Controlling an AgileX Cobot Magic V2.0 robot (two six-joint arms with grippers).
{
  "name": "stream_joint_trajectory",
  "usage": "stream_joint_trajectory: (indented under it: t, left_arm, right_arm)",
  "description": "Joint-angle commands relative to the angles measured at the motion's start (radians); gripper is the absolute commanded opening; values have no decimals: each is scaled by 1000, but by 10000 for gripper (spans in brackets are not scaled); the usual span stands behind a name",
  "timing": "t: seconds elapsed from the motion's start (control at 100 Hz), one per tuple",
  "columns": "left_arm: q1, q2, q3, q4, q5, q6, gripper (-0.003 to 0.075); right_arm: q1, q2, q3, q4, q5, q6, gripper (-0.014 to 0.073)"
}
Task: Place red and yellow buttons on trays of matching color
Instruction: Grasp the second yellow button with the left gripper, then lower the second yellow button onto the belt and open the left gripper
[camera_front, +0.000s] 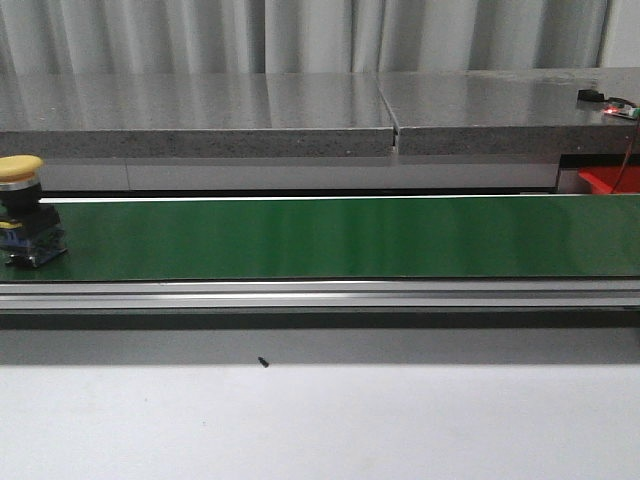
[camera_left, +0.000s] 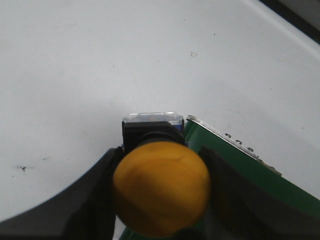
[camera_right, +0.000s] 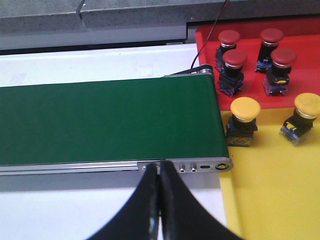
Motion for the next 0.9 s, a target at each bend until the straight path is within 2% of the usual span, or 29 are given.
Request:
stream_joint_trajectory:
  t: [0.0,0.3,0.64,0.89]
  left_arm:
    - [-5,-98,-12,-7,-5,25,250]
    - [-13,-139,20,-52,126,109,250]
    - [-89,-135,137,-51,40,109,250]
    - [-99,-131,228,-49,-15,109,250]
  right_arm:
    - [2,6,-26,0,-71,-10,-67]
    - [2,6,-26,1,-70,-10,-67]
    - [2,6,-26,1,-69,-10,-67]
    - [2,6,-26,1,-69,-10,-67]
